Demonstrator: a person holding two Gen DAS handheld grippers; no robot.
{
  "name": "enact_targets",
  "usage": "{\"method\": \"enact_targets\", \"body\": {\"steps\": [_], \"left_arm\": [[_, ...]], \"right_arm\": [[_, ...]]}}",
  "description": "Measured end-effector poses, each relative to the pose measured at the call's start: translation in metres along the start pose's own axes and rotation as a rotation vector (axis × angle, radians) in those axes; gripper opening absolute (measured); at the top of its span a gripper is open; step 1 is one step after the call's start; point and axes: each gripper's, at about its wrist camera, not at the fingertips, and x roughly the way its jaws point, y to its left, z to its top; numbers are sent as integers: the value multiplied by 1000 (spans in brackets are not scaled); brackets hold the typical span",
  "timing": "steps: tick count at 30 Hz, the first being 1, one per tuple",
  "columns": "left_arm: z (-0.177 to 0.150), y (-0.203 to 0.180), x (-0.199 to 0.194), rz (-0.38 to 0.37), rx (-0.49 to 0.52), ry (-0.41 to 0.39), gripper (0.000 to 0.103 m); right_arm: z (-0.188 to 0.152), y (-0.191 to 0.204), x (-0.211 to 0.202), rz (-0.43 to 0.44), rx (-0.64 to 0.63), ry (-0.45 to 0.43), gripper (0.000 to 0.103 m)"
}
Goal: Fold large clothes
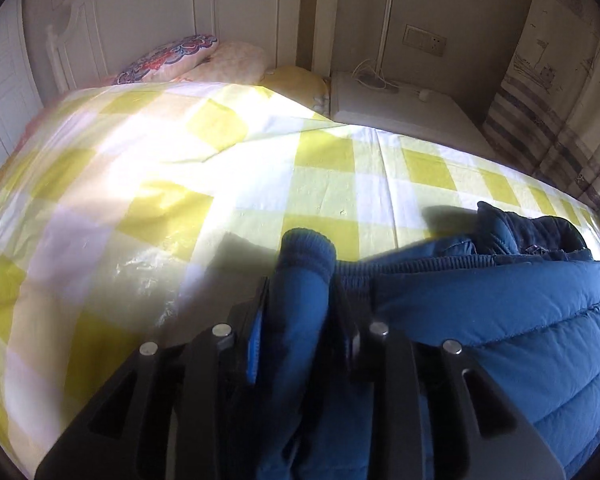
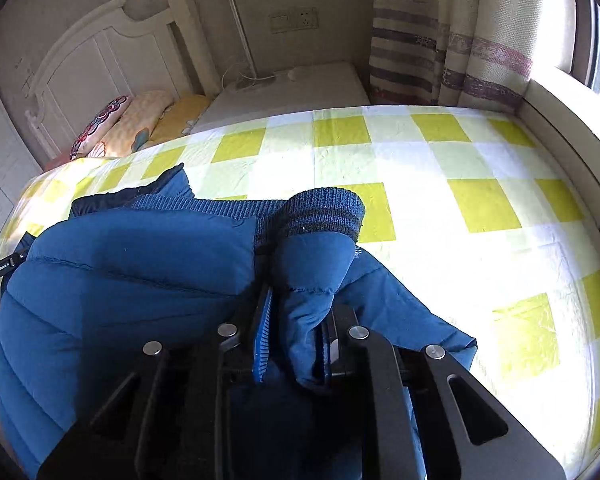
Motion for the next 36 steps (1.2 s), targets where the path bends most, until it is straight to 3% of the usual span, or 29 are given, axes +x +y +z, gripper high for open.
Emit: {"method": "enact_targets", "body": {"steps": [3,4,5,6,7,8,10,12,16,20,22,24,30,33,36], "left_arm": [[0,6,-1,21,-36,-11,49],[0,11,-5,19,-57,-23,60],[-1,15,-11,3,-79,-45,68],[-1,20,-18,-11,-104,-71,70],[-1,25,-29,-2,-129,-105,72],[1,28,-42,21,-147,-152,73],[3,27,-74,10,-153,-254,73],[9,5,-96,-46,-100,-277,72],[19,-82,-91,-4,87,-183,73],[22,-121,-55,33,88,-90,73],[10,-126,-25,39,101,-33,73],[1,-120,-3,33,78,10,73],[-7,-131,4,120,138,-32,78],[-4,-124,-1,104,131,-39,80],[4,-104,-16,176,149,-96,80]], "right_arm": [[0,1,0,3,12,-12,15],[0,3,-1,1,3,-15,22],[1,4,-2,16,-2,-11,39],[2,2,-5,20,5,0,48],[4,-3,-10,9,26,4,65],[7,-5,-20,2,49,-13,75],[14,5,-47,7,29,-100,75],[22,42,-67,7,-86,-158,75],[25,154,-63,-25,-413,-168,75],[18,214,-14,-57,-546,-52,66],[8,218,16,-98,-571,1,66],[6,208,27,-63,-519,3,67],[0,202,27,-53,-499,-8,67],[8,189,20,-43,-448,-11,65],[23,155,7,-193,-422,-54,62]]}}
